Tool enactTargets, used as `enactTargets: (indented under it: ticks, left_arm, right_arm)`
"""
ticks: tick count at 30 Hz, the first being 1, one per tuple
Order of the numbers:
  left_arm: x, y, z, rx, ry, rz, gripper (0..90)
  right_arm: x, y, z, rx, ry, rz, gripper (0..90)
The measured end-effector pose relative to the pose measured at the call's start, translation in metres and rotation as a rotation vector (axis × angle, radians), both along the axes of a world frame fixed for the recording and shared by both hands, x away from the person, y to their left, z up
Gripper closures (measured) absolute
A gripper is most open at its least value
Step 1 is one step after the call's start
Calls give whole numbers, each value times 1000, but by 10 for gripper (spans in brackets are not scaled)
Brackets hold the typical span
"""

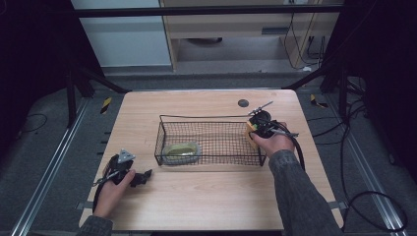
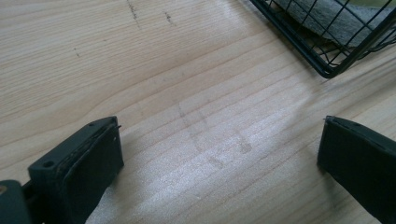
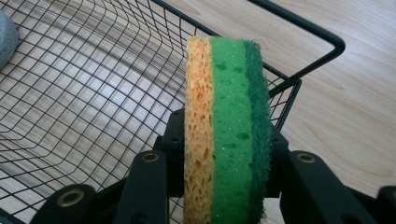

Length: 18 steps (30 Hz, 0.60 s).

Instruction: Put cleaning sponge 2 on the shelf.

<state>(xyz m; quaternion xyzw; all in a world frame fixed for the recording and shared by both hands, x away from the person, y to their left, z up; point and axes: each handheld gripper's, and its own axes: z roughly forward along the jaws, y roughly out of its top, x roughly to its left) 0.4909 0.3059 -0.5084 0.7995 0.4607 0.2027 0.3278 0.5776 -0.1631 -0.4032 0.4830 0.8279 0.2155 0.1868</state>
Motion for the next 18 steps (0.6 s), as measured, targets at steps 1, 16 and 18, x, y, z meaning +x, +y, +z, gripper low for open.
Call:
enactTargets:
  ticks: [1, 16, 18]
  left_arm:
    - [0, 0, 0, 0, 0, 0, 0]
    - [0, 0, 0, 0, 0, -1, 0]
    - [0, 0, 0, 0, 0, -3, 0]
  right_arm:
    - [0, 0, -1, 2, 2, -2, 640]
    - [5, 5, -18, -20, 26, -6, 639]
    - [5, 7, -20, -24, 30, -7, 637]
